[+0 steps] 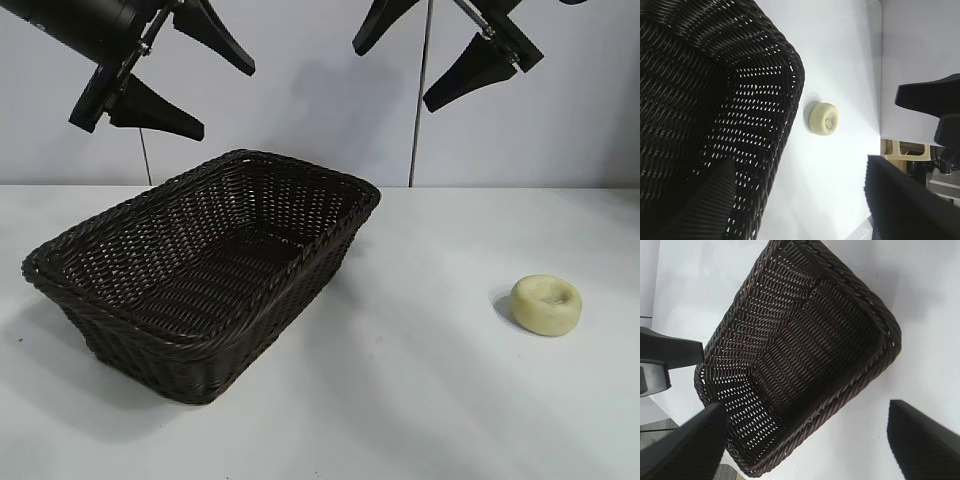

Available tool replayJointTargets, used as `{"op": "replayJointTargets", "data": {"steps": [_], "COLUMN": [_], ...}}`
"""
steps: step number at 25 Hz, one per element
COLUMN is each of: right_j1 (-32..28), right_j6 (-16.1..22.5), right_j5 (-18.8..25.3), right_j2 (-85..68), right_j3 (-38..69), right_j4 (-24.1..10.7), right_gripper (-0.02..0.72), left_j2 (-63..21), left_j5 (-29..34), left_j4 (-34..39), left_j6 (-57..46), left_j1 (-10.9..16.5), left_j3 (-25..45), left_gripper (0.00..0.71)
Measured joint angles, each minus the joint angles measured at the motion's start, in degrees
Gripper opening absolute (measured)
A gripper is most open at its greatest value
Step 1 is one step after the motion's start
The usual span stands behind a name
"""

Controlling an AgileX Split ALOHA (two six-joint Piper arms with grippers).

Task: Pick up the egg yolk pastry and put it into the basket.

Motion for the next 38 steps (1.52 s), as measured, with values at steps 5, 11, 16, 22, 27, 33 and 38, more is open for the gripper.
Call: {"op": "replayJointTargets", "data": {"steps": [5,11,16,22,27,33,38], "right_j1": [0.0,0.0,0.0,0.0,0.0,0.0,0.0], "right_j6": [0.0,0.0,0.0,0.0,0.0,0.0,0.0], "right_j5": [0.0,0.0,0.0,0.0,0.0,0.0,0.0], "right_j2": [0.0,0.0,0.0,0.0,0.0,0.0,0.0], "right_j3": [0.0,0.0,0.0,0.0,0.0,0.0,0.0], "right_j4": [-0.1,-0.1,-0.1,-0.1,-0.1,-0.1,-0.1], "right_gripper": [0.624,0.624,0.624,0.624,0.624,0.624,0.624], "left_j2": [0.0,0.0,0.0,0.0,0.0,0.0,-0.7], "left_j5": [0.0,-1.9,-3.3,-4.5,-5.3,-6.4,-4.7], "left_j4": [0.0,0.0,0.0,0.0,-0.1,-0.2,0.8], "left_j6": [0.0,0.0,0.0,0.0,0.0,-0.1,-6.6], "left_j1": [0.0,0.0,0.0,0.0,0.0,0.0,0.0], "left_j3": [0.0,0.0,0.0,0.0,0.0,0.0,0.1], "left_gripper": [0.526,0.526,0.526,0.526,0.526,0.526,0.526]}}
